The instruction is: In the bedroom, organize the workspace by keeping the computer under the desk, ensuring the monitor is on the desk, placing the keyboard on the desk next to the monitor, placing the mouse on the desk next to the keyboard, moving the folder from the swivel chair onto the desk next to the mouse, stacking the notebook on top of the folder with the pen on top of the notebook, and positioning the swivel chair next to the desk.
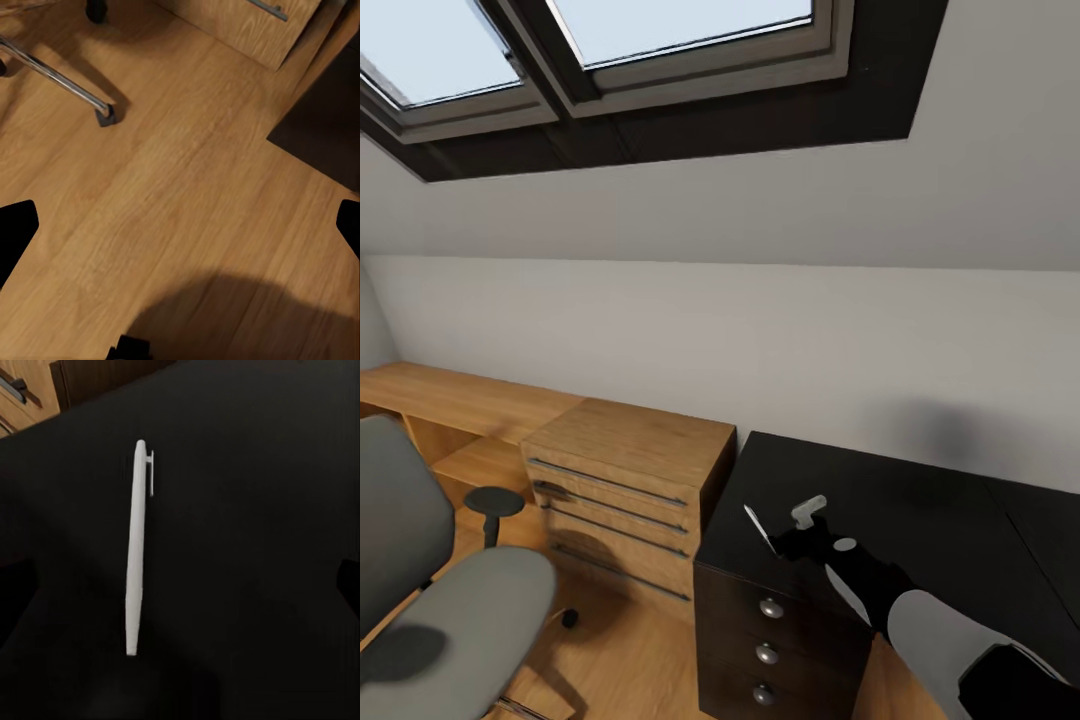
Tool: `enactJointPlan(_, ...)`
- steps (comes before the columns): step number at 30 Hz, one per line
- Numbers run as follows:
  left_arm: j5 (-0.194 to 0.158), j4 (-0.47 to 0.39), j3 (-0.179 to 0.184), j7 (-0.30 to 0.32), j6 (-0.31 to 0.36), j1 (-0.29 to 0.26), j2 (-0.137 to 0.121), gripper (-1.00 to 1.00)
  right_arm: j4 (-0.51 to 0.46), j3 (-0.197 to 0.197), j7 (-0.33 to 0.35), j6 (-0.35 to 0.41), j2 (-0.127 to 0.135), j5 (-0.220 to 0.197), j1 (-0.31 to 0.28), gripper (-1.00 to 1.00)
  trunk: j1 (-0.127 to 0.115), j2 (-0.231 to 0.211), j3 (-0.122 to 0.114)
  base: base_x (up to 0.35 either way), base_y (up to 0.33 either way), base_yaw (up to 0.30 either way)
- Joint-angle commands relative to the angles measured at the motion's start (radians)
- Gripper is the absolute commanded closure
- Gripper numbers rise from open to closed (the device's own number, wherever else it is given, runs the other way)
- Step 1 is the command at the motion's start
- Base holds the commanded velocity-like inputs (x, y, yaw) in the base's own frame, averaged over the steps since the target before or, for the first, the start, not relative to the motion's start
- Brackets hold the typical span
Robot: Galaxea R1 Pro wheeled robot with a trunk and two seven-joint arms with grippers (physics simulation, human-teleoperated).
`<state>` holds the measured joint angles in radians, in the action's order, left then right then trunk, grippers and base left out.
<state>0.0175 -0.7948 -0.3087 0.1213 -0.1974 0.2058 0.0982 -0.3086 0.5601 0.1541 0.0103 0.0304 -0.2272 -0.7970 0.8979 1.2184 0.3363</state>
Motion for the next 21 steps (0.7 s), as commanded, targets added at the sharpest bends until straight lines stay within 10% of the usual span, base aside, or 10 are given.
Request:
enactJointPlan(1,0.001,-0.001,-0.006,0.009,-0.001,0.000,0.001,-1.00,-0.001,0.006,0.004,0.001,0.002,-0.010,-0.001,-1.00,0.001,0.001,0.001,0.278,0.000,0.000)
enactJointPlan(21,0.000,-0.006,-0.007,0.010,-0.002,0.000,-0.001,-1.00,0.004,0.013,0.111,0.020,-0.001,-0.010,-0.001,-1.00,0.001,0.001,0.001,0.259,0.000,0.000)
